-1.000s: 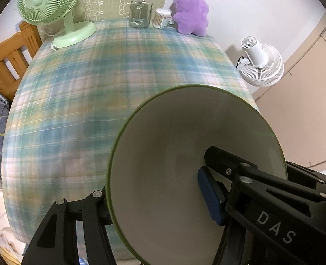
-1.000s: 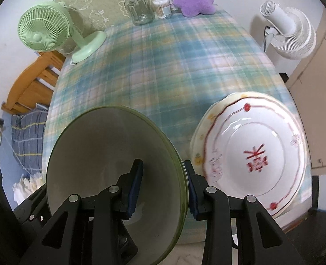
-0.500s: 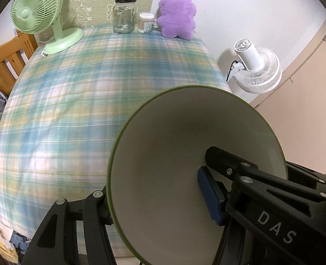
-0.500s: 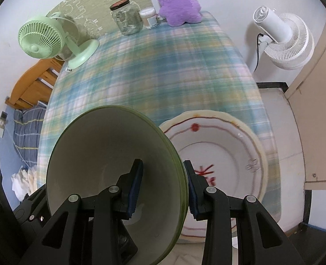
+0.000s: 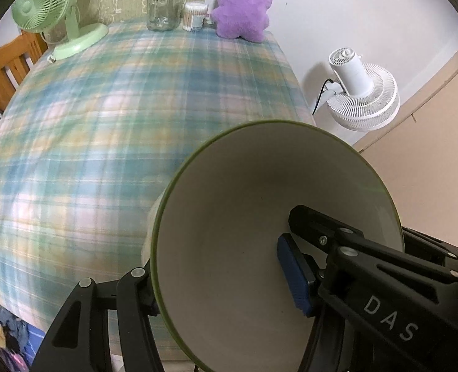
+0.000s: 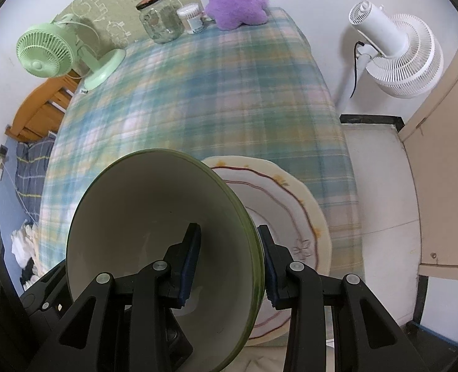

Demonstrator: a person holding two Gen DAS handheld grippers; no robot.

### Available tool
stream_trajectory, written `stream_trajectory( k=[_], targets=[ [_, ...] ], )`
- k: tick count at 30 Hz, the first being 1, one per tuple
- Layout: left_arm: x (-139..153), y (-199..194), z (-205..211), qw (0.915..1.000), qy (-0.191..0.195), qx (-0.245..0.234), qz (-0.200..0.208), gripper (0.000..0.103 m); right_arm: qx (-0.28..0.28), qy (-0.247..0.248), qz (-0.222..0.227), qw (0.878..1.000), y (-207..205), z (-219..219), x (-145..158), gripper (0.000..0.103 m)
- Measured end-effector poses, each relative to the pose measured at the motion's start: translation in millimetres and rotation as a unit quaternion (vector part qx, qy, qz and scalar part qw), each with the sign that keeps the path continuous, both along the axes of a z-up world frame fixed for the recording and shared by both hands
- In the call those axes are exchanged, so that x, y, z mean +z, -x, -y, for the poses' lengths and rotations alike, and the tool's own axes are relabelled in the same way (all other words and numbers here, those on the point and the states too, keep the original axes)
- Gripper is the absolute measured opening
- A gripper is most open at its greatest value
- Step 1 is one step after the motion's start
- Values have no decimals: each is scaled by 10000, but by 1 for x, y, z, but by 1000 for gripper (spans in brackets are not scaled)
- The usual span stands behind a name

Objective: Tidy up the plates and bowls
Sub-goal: 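Lift and carry the nested bowls over the plate stack with both tools, then lower the nested bowls onto the plate stack with both tools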

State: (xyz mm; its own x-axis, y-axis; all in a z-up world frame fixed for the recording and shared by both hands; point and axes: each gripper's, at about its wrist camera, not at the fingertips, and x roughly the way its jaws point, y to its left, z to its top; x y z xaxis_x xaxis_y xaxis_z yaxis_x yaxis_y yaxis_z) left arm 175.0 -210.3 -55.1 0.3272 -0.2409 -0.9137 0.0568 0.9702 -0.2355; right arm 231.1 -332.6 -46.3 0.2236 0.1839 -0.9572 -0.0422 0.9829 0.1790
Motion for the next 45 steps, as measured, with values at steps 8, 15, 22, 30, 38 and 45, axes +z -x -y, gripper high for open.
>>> stream_trajectory(
  k=[8, 15, 22, 30, 38, 45],
  targets=[
    [-12, -3, 13, 9998, -70, 52, -177, 62, 110, 45, -215, 9997, -6, 12, -16, 40],
    [-17, -9, 21, 9997, -96, 18, -205, 62, 100, 119, -310, 9994, -12, 19, -24, 40],
    [-17, -11, 25, 9996, -185, -58, -186, 62, 52, 181, -247, 9995, -14, 19, -25, 40],
    [-16, -2, 35, 9988, -442, -206, -76, 66, -41, -18, -189, 9998, -8, 26, -28, 43],
    [-12, 6, 32, 9986, -524, -45, 2, 75, 48, 98, 51, 9999, 6, 26, -23, 45],
    [15, 17, 23, 9971, -572, -3, 503, 90, -68, 266, 546, 9981, 18, 27, 4, 60]
  ],
)
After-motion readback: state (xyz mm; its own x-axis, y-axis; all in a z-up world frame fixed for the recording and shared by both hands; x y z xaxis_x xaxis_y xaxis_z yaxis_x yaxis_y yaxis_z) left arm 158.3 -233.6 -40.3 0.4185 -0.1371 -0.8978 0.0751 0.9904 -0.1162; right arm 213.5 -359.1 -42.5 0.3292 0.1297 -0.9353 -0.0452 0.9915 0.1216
